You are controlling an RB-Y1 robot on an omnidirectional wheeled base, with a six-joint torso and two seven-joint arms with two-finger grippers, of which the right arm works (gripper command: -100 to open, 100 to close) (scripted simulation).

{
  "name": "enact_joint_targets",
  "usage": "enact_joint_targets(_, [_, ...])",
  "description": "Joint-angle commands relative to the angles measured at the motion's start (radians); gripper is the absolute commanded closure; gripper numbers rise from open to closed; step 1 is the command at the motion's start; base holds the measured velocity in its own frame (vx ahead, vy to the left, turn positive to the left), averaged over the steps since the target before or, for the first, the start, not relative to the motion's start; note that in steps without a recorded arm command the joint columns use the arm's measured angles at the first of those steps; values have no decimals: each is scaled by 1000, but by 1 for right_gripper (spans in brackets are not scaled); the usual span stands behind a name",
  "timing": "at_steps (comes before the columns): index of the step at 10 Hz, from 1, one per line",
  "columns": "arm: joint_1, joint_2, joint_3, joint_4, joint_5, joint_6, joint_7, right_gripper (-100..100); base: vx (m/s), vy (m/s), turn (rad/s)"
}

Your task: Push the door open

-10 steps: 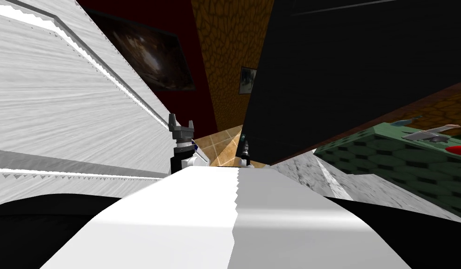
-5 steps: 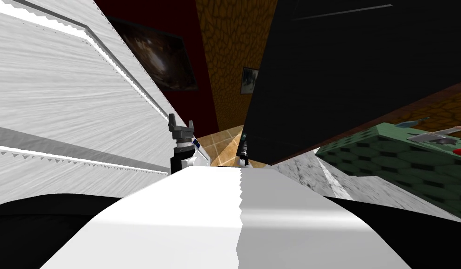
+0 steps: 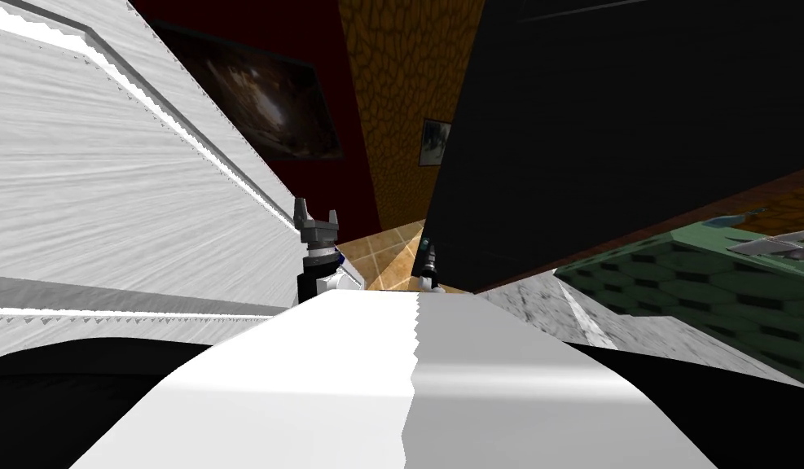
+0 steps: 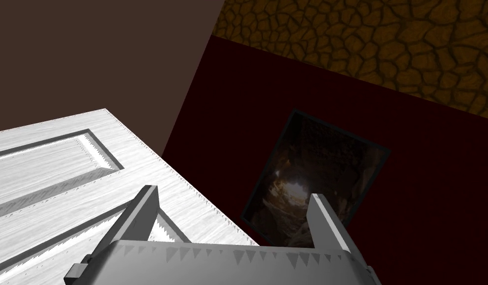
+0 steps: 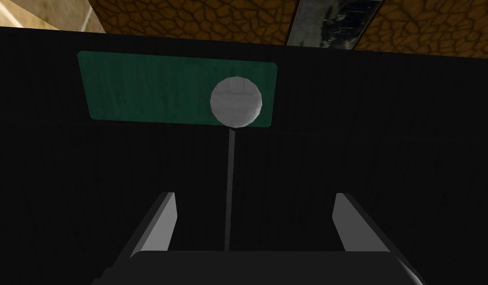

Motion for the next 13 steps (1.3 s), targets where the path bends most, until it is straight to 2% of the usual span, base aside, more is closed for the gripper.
enact_joint_targets(1, [-5,-8,-2,11,1,-4,-11,-100,209,-19,28])
enact_joint_targets(2, [-5,-4,-4,11,1,-4,-13,-100,198,-20,13])
enact_joint_targets(4, [-7,20,-8,13,1,-3,-17,-100,196,-7,26])
enact_joint_targets(5, [-10,14,-6,22,1,-7,-20,-100,83,1,-8])
enact_joint_targets(6, [-10,14,-6,22,1,-7,-20,100,-18,2,4])
enact_joint_targets(11, [-10,14,-6,22,1,-7,-20,100,-15,0,2])
enact_joint_targets(12, [-10,-3,-15,24,-21,-11,-11,100,116,-3,-33])
enact_joint_targets(13, [-11,-6,-17,24,-25,-12,-9,100,168,32,-28])
